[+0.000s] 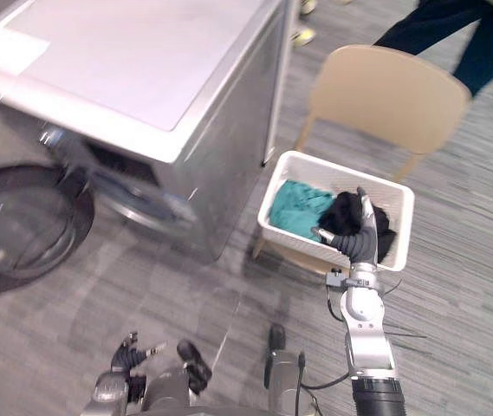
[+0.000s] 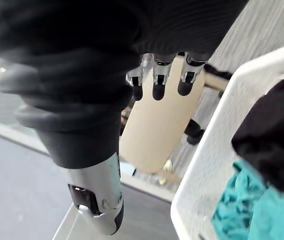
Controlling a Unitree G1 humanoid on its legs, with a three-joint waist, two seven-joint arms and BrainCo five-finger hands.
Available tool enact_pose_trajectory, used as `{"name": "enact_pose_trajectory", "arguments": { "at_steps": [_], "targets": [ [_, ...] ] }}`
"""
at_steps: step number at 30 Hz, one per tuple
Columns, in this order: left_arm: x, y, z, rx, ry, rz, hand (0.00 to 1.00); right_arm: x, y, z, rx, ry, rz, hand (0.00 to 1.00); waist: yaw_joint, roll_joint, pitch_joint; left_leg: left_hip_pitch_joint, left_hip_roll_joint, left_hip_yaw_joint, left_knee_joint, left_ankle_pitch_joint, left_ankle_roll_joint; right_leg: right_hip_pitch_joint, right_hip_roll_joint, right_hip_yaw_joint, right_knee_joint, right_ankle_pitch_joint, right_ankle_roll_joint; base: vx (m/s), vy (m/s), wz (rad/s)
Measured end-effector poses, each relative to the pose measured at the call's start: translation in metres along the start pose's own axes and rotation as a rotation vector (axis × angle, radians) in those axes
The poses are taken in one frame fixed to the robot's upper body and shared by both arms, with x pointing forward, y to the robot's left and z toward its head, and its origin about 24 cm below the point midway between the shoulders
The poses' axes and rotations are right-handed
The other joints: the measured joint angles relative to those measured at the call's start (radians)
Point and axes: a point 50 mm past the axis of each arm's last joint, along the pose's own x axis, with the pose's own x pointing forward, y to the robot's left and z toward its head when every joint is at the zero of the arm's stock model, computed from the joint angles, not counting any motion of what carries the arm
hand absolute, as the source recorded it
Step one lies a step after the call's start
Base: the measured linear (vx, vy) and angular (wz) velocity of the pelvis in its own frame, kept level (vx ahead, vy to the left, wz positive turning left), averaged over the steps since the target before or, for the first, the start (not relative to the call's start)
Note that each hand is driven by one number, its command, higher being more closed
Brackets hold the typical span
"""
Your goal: Pick up the laundry basket with both hands and put the clothes into the washing machine.
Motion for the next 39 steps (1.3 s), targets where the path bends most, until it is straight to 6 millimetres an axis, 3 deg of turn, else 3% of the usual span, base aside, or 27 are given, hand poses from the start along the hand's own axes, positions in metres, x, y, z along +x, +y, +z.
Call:
{"name": "enact_pose_trajectory", "arguments": {
  "at_steps": [1, 2, 3, 4, 5, 6, 8, 9, 10, 11, 12, 14, 18, 22, 30, 32, 37, 39],
  "targets": [
    [0.000, 0.000, -0.002, -0.001, 0.006, 0.000, 0.00, -0.002, -0.001, -0.004, -0.021, 0.015, 0.015, 0.00, -0.001, 0.006, 0.001, -0.028, 0.057, -0.059, 0.131, 0.021, 0.078, 0.024, 0.024, 0.019, 0.017, -0.008, -0.003, 0.25, -0.175, -0.70],
    [0.000, -0.001, -0.001, -0.004, 0.005, -0.001, 0.00, -0.001, -0.002, -0.006, -0.046, 0.015, 0.027, 0.00, -0.002, 0.009, 0.002, -0.058, 0.081, -0.139, 0.225, 0.079, 0.151, 0.043, 0.034, 0.035, 0.029, -0.013, -0.008, 0.21, -0.127, -0.68],
    [0.000, -0.001, 0.000, -0.005, 0.001, 0.002, 0.00, 0.000, -0.003, -0.005, -0.058, 0.007, 0.032, 0.00, -0.001, 0.010, 0.002, -0.079, 0.080, -0.192, 0.266, 0.125, 0.173, 0.054, 0.035, 0.047, 0.025, -0.013, -0.010, 0.18, -0.079, -0.65],
    [0.001, -0.002, 0.002, -0.007, -0.004, 0.000, 0.00, 0.003, -0.005, -0.002, -0.086, -0.012, 0.044, 0.00, -0.001, 0.003, 0.006, -0.129, 0.052, -0.279, 0.329, 0.107, 0.153, 0.067, 0.030, 0.085, 0.012, -0.017, -0.021, 0.15, -0.034, -0.66],
    [0.001, -0.004, 0.005, -0.013, -0.009, -0.003, 0.00, 0.006, -0.007, -0.001, -0.113, -0.025, 0.050, 0.00, 0.004, 0.007, 0.006, -0.165, -0.010, -0.350, 0.356, 0.019, 0.130, 0.071, 0.022, 0.129, 0.000, -0.019, -0.025, 0.15, -0.006, -0.71],
    [0.001, -0.003, 0.004, -0.013, -0.007, 0.000, 0.00, 0.009, -0.008, 0.000, -0.128, -0.031, 0.055, 0.00, 0.008, 0.007, 0.006, -0.177, -0.047, -0.381, 0.348, -0.015, 0.128, 0.072, 0.016, 0.150, -0.005, -0.023, -0.031, 0.14, 0.052, -0.86],
    [0.000, -0.002, -0.002, -0.011, 0.015, 0.013, 0.00, 0.014, -0.003, -0.004, -0.189, -0.025, 0.096, 0.00, 0.021, 0.009, 0.012, -0.188, -0.178, -0.463, 0.211, -0.077, 0.114, 0.101, 0.000, 0.216, -0.030, -0.020, -0.025, 0.13, 0.100, -0.85],
    [0.000, -0.002, -0.003, -0.012, 0.018, 0.014, 0.00, 0.014, -0.002, -0.006, -0.198, -0.020, 0.108, 0.00, 0.023, 0.010, 0.012, -0.188, -0.210, -0.490, 0.146, -0.076, 0.114, 0.107, -0.005, 0.226, -0.033, -0.014, -0.015, 0.12, 0.146, -0.72],
    [-0.001, -0.002, -0.004, -0.020, 0.021, 0.013, 0.00, 0.016, 0.000, -0.006, -0.232, -0.024, 0.133, 0.00, 0.027, 0.015, 0.012, -0.179, -0.273, -0.559, -0.019, -0.064, 0.094, 0.103, -0.011, 0.245, -0.033, -0.015, -0.002, 0.11, 0.204, -0.68],
    [-0.001, -0.003, -0.005, -0.027, 0.025, 0.012, 0.00, 0.022, 0.004, -0.003, -0.277, -0.052, 0.167, 0.00, 0.028, 0.043, 0.019, -0.171, -0.301, -0.611, -0.178, -0.011, 0.040, 0.097, -0.001, 0.256, -0.032, -0.013, 0.017, 0.10, 0.225, -0.73],
    [-0.001, -0.004, -0.006, -0.028, 0.027, 0.010, 0.00, 0.025, 0.006, -0.001, -0.299, -0.066, 0.182, 0.00, 0.031, 0.062, 0.023, -0.169, -0.306, -0.625, -0.214, 0.069, 0.038, 0.094, 0.010, 0.264, -0.032, -0.015, 0.030, 0.08, 0.254, -0.71],
    [0.002, 0.003, -0.003, -0.036, 0.025, 0.028, 0.00, 0.030, 0.018, 0.005, -0.328, -0.096, 0.239, 0.00, 0.031, 0.033, 0.047, -0.171, -0.349, -0.599, -0.213, 0.065, 0.077, 0.086, -0.037, 0.256, -0.057, -0.003, 0.074, 0.11, 0.249, -0.39],
    [0.005, 0.002, 0.005, -0.039, 0.005, 0.027, 0.00, 0.050, 0.034, 0.025, -0.380, -0.187, 0.305, 0.00, 0.035, 0.031, 0.079, -0.219, -0.381, -0.560, -0.178, 0.040, 0.117, 0.046, -0.081, 0.265, -0.076, 0.023, 0.109, 0.05, 0.186, -0.16],
    [0.014, 0.006, 0.037, -0.067, -0.077, 0.056, 0.00, 0.082, 0.048, 0.066, -0.466, -0.339, 0.345, 0.00, 0.058, 0.035, 0.140, -0.317, -0.394, -0.567, -0.168, 0.048, 0.144, -0.037, -0.091, 0.256, -0.084, 0.049, 0.113, -0.03, 0.081, 0.04],
    [0.018, 0.013, 0.058, -0.127, -0.140, 0.102, 0.00, 0.127, 0.049, 0.115, -0.656, -0.454, 0.334, 0.00, 0.097, 0.038, 0.229, -0.389, -0.413, -0.619, -0.223, 0.118, 0.151, -0.104, -0.095, 0.202, -0.087, 0.087, 0.095, -0.01, 0.006, 0.22],
    [0.021, 0.016, 0.072, -0.141, -0.174, 0.111, 0.00, 0.136, 0.050, 0.134, -0.692, -0.498, 0.321, 0.00, 0.112, 0.041, 0.258, -0.410, -0.414, -0.634, -0.256, 0.151, 0.151, -0.125, -0.093, 0.180, -0.088, 0.096, 0.095, -0.02, -0.023, 0.28],
    [0.022, 0.014, 0.087, -0.170, -0.221, 0.110, 0.00, 0.141, 0.062, 0.154, -0.751, -0.556, 0.342, 0.00, 0.145, 0.041, 0.262, -0.473, -0.415, -0.668, -0.295, 0.189, 0.141, -0.189, -0.088, 0.141, -0.078, 0.096, 0.095, -0.04, -0.024, 0.23],
    [0.022, 0.012, 0.096, -0.194, -0.237, 0.113, 0.00, 0.143, 0.066, 0.154, -0.783, -0.554, 0.356, 0.00, 0.162, 0.041, 0.264, -0.492, -0.414, -0.685, -0.311, 0.201, 0.133, -0.211, -0.085, 0.122, -0.071, 0.096, 0.094, -0.03, -0.029, 0.20]
  ]
}}
